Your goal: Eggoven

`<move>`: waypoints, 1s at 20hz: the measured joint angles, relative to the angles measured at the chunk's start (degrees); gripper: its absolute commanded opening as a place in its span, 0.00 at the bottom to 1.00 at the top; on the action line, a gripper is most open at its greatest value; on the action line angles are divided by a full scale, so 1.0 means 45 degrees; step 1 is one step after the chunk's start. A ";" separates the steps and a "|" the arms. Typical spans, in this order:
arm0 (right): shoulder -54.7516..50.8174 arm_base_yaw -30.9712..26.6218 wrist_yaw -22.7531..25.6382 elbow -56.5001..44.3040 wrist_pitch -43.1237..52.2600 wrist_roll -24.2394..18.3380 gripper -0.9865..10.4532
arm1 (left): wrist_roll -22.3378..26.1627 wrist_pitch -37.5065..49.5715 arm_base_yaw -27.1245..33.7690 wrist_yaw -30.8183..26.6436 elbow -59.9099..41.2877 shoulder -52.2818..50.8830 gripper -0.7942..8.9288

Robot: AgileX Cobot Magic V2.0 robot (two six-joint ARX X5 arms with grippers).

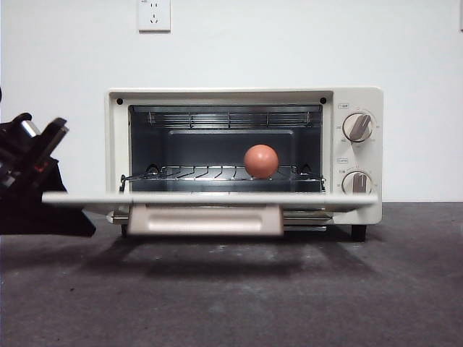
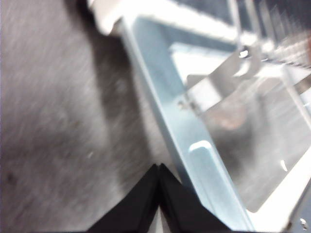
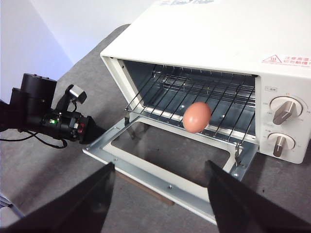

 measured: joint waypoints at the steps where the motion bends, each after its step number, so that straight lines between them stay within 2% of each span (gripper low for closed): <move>1: 0.0000 0.0000 0.0000 0.0000 -0.0005 0.0000 0.35 | -0.0214 0.0248 0.0092 0.0219 0.0000 0.0000 0.09; 7: 0.0000 0.0000 0.0000 0.0000 -0.0010 0.0024 0.35 | -0.2147 0.2730 0.0563 0.0627 -0.0058 0.0000 0.09; 12: 0.0000 0.0000 0.0005 0.0000 -0.0015 0.0049 0.35 | -0.4250 0.7023 0.0539 0.0777 0.0049 -0.0010 0.09; 15: 0.0000 0.0000 0.0005 0.0000 -0.0015 0.0049 0.35 | -0.5168 0.7446 0.0539 0.0772 0.0049 -0.0010 0.09; 20: 0.0000 0.0000 0.0010 0.0000 -0.0019 0.0049 0.35 | -0.5518 0.7189 0.0476 0.0821 0.0049 -0.0345 0.09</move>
